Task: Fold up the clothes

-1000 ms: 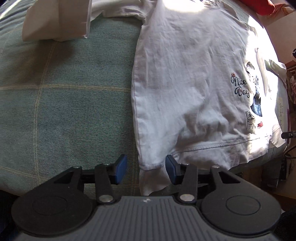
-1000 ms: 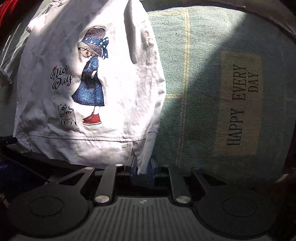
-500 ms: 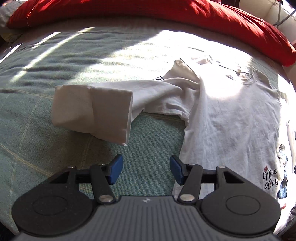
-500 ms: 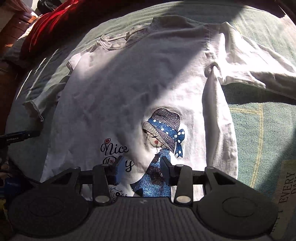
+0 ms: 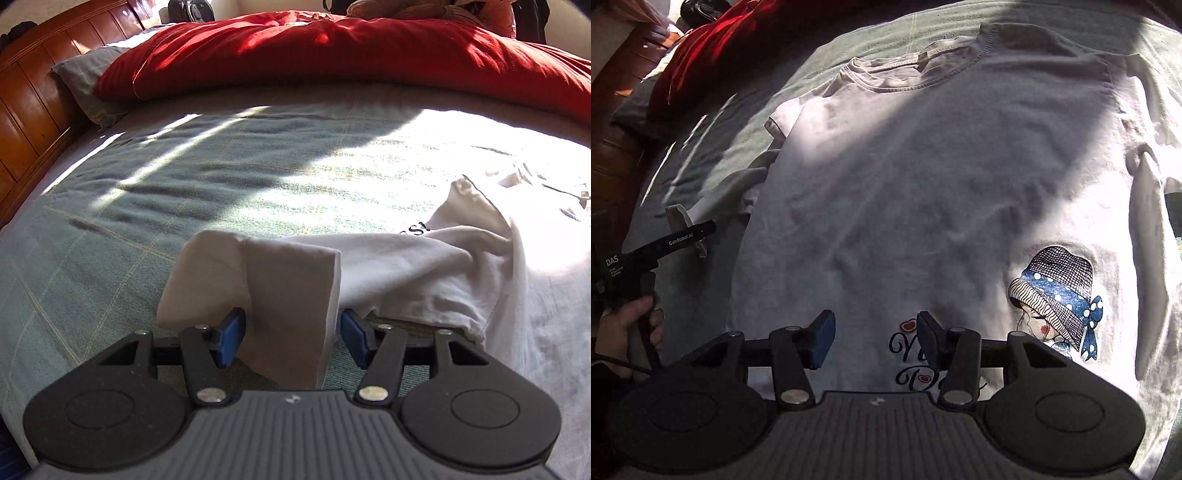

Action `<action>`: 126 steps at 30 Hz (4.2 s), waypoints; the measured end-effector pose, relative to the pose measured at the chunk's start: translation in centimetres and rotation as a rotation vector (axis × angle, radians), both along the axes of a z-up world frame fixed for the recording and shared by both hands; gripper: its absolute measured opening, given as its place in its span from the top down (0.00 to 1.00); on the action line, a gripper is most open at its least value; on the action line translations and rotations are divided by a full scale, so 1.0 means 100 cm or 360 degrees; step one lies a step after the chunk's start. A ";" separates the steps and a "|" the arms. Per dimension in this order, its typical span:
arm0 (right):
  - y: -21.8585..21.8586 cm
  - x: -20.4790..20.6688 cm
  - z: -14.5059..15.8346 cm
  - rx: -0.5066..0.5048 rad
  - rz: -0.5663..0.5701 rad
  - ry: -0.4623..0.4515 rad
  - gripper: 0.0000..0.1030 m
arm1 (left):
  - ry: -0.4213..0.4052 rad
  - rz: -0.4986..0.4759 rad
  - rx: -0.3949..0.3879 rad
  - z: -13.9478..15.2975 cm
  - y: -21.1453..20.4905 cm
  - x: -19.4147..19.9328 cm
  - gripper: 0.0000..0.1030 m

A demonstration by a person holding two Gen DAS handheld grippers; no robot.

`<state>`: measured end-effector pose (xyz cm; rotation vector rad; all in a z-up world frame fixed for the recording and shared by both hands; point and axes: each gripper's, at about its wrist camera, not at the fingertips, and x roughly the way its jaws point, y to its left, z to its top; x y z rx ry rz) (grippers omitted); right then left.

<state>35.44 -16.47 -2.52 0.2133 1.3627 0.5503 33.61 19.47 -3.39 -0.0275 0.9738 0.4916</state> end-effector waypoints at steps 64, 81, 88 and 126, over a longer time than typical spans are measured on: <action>0.101 0.008 -0.005 -0.0290 0.0372 -0.0025 0.39 | -0.0103 -0.0607 -0.0716 0.029 0.079 0.074 0.67; 0.073 0.025 -0.025 -0.0133 0.0283 -0.0040 0.39 | 0.0278 -0.1066 -0.0519 -0.025 -0.008 0.143 0.78; 0.065 0.034 -0.028 -0.0077 0.0270 -0.0040 0.39 | 0.0203 -0.0988 -0.0353 -0.002 -0.009 0.144 0.98; 0.074 0.032 -0.030 -0.0160 0.0309 -0.0077 0.35 | 0.0411 -0.0779 -0.0222 -0.019 0.091 0.065 1.00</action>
